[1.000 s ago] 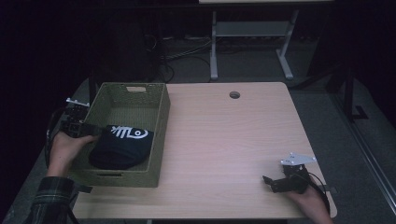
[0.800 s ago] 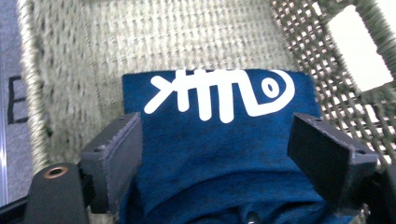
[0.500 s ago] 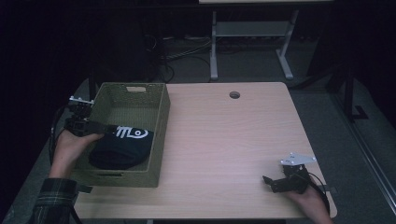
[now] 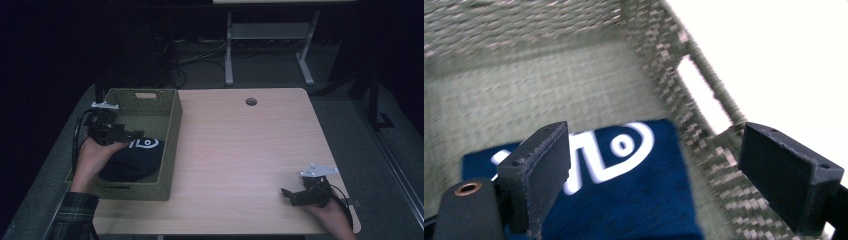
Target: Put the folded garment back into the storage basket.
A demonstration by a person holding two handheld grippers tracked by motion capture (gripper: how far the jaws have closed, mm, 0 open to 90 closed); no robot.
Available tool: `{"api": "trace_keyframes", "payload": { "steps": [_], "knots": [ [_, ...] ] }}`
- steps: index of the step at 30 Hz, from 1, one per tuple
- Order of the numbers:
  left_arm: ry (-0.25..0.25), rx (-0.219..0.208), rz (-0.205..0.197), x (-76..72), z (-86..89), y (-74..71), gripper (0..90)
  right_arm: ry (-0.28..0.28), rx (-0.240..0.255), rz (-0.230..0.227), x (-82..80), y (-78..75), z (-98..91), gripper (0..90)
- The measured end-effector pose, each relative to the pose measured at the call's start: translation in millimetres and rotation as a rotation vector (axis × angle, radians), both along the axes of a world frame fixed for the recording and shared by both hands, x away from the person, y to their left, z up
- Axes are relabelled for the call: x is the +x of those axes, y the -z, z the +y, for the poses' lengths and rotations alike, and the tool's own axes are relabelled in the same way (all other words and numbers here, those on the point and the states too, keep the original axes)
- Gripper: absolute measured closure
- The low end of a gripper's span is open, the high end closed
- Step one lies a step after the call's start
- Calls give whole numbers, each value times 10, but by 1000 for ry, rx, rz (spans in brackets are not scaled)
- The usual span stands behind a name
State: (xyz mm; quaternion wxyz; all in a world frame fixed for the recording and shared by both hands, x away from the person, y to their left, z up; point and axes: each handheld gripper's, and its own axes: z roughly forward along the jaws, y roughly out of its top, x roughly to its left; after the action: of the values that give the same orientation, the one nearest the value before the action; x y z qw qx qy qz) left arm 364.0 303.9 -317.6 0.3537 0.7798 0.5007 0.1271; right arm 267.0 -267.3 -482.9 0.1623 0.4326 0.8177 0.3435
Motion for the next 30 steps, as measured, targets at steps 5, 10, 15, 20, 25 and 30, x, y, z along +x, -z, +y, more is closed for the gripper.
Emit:
{"api": "trace_keyframes", "payload": {
  "steps": [5, 10, 15, 20, 25, 30],
  "knots": [
    [51, -23, -32, -15, -235, -12, 131, 0, 0, 0, 0, 0, 0, 21],
    [102, -29, -62, -79, -499, -28, 131, 0, 0, 0, 0, 0, 0, 21],
    [144, -46, -83, -152, -779, 9, 131, 0, 1, 0, -1, -1, 0, 21],
    [189, -46, -91, -209, -1051, 89, 131, 0, 1, 0, -1, -1, 0, 21],
    [221, -48, -100, -252, -1287, 167, 131, 0, 1, 0, -1, -1, 0, 21],
    [232, -56, -112, -309, -1503, 262, 131, 0, 1, -2, 0, 0, 0, 21]
  ]
}}
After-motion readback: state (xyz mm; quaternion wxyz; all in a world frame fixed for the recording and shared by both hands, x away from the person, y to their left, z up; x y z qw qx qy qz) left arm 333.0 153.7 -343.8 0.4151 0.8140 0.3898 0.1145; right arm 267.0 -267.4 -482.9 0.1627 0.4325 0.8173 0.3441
